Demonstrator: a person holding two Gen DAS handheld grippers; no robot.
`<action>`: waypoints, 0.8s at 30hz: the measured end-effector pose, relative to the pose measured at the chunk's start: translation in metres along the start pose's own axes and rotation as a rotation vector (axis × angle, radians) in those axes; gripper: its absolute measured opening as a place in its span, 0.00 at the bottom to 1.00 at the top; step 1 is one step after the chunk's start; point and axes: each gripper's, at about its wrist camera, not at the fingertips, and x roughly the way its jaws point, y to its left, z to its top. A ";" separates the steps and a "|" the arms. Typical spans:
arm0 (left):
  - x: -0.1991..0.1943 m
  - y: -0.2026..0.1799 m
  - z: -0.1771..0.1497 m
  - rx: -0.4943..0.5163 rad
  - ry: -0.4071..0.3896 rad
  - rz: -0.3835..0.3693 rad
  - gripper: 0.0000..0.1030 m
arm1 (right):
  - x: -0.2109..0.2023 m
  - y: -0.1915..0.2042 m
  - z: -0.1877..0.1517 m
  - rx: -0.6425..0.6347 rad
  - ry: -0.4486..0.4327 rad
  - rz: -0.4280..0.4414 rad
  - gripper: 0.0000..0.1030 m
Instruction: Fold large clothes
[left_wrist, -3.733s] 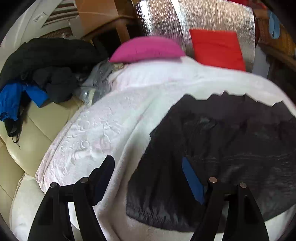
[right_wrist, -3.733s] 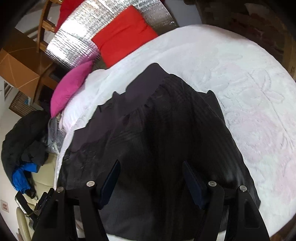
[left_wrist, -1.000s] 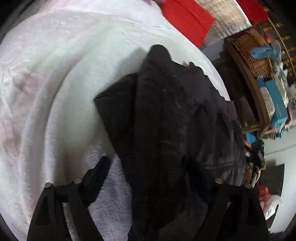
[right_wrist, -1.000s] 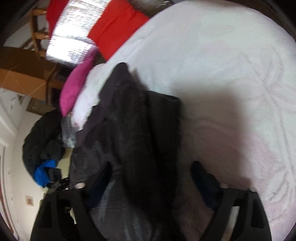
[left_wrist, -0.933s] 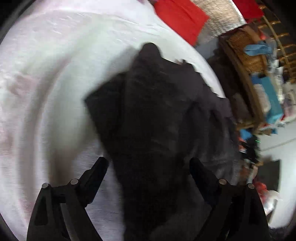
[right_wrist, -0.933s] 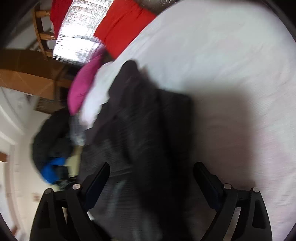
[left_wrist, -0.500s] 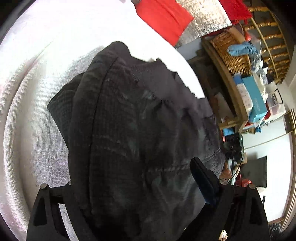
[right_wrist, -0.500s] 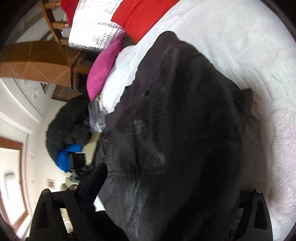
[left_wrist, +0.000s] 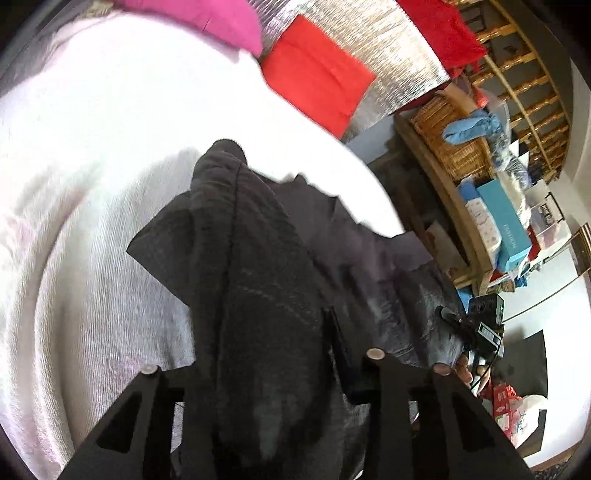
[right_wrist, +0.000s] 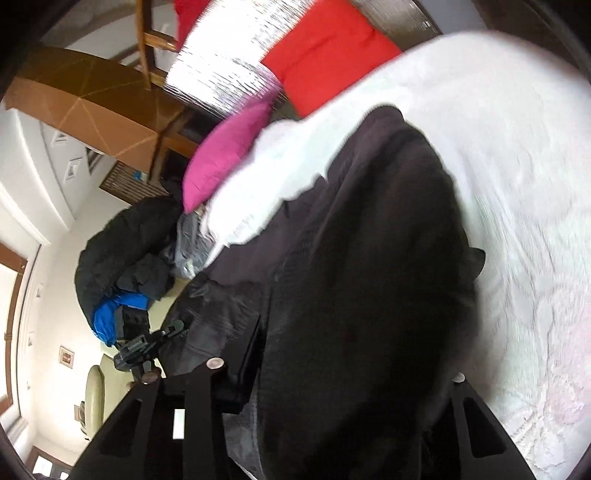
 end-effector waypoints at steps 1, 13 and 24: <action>-0.002 -0.002 0.001 0.003 -0.013 -0.004 0.32 | -0.003 0.006 0.003 -0.007 -0.023 0.006 0.42; 0.023 0.048 -0.005 -0.138 0.094 0.268 0.54 | 0.012 -0.051 0.004 0.169 0.034 -0.144 0.50; 0.008 -0.024 -0.020 0.143 0.010 0.662 0.64 | -0.020 -0.035 -0.009 0.129 -0.015 -0.290 0.69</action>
